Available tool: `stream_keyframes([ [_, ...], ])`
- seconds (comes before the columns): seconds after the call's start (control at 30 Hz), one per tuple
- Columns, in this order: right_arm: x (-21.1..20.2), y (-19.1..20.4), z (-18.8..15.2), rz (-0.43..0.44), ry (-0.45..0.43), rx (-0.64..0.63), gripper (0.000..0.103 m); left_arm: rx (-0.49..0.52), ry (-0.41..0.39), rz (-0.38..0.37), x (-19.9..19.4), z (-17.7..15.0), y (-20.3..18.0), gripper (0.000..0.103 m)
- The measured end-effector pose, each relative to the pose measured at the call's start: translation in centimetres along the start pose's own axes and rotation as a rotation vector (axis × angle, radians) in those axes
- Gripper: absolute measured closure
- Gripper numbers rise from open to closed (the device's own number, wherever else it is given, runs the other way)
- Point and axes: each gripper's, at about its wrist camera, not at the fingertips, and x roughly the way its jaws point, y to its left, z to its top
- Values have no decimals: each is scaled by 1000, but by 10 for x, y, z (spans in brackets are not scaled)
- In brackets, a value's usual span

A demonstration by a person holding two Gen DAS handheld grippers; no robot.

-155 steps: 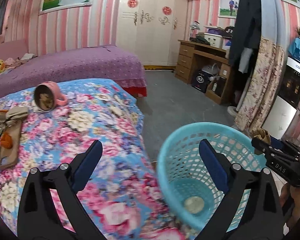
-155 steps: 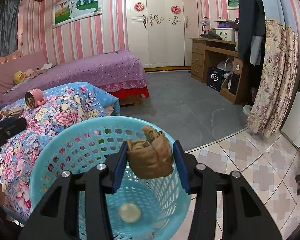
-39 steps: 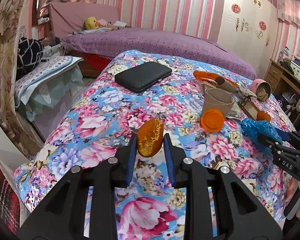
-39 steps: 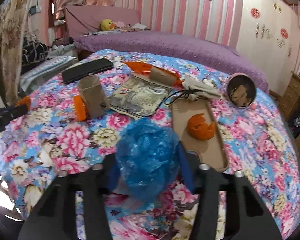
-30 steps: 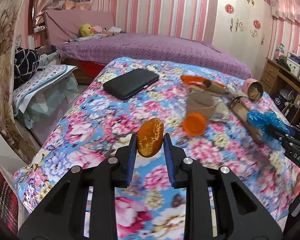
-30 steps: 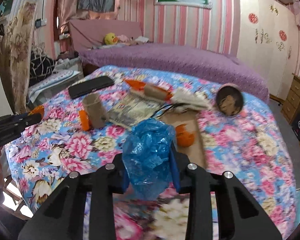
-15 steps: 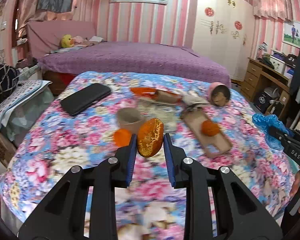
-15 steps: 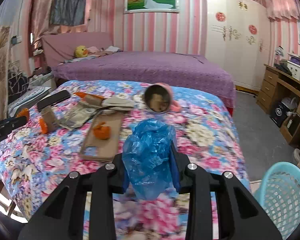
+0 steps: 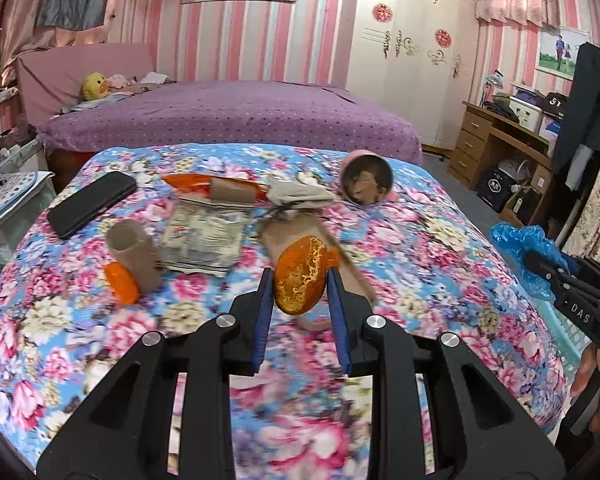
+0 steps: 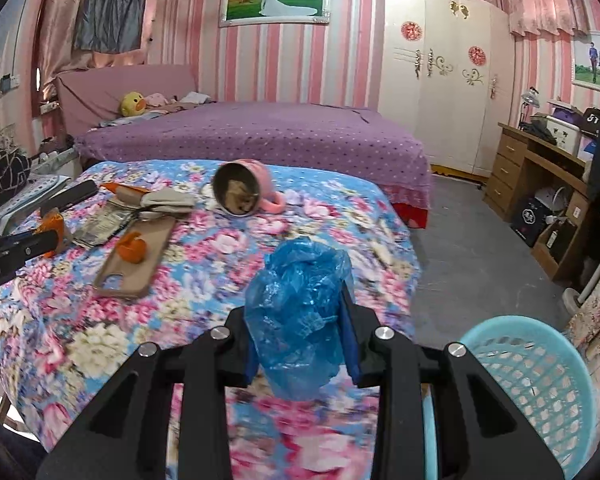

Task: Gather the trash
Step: 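Carry the blue bag and orange peel to the basket and release both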

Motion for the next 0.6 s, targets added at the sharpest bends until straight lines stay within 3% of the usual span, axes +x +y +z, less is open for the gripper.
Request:
stream_keyframes([
  [0.6, -39, -117, -27, -112, -13, 111, 70, 54, 19, -65, 14, -9, -97, 77],
])
